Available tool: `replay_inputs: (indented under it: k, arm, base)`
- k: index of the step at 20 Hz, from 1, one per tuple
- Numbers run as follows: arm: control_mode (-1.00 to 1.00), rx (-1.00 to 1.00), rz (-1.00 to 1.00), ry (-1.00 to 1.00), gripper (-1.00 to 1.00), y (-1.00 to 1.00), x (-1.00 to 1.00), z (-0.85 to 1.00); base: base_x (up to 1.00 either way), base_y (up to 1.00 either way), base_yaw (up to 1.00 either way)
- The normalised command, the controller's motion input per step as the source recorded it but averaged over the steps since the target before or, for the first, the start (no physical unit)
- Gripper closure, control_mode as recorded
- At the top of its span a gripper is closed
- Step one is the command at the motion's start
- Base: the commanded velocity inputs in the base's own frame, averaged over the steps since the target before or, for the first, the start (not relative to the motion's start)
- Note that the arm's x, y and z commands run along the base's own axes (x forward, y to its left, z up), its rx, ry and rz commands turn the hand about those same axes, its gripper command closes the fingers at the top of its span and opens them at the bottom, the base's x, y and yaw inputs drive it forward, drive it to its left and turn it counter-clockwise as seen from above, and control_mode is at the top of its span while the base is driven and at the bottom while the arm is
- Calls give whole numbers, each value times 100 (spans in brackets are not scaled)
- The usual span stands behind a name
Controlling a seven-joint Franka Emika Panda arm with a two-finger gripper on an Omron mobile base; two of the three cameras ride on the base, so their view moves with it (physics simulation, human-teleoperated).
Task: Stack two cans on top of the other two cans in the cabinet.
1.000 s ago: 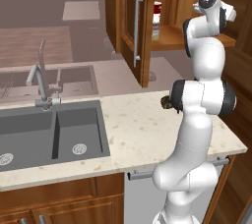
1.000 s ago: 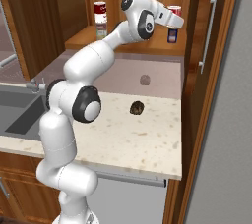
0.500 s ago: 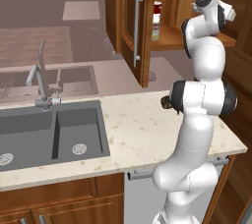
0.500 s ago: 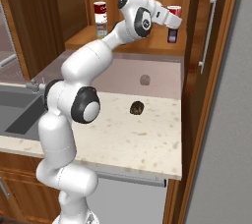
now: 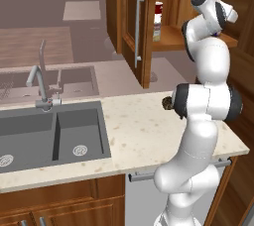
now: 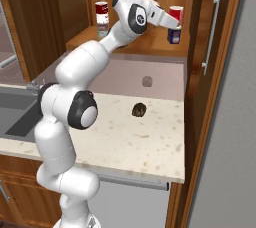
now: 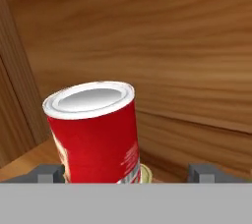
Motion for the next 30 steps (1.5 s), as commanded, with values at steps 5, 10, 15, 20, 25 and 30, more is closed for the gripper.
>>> replay_inputs:
  k: [5,10,15,20,25,30]
  arm:
    - [-100,0,-7,0,-100,18,-14,-8]
    - [-100,0,-1,0,-100,18,-3,-6]
    - [-100,1,0,0,-100,22,-16,-2]
    - [-100,8,12,2,-100,19,-39,0]
    - [-100,9,39,3,-100,23,-47,-3]
    - [-100,3,56,0,-100,33,-48,-9]
  base:
    - [0,0,0]
    - [0,0,0]
    - [0,0,0]
    - [0,0,0]
    - [0,0,0]
    - [0,0,0]
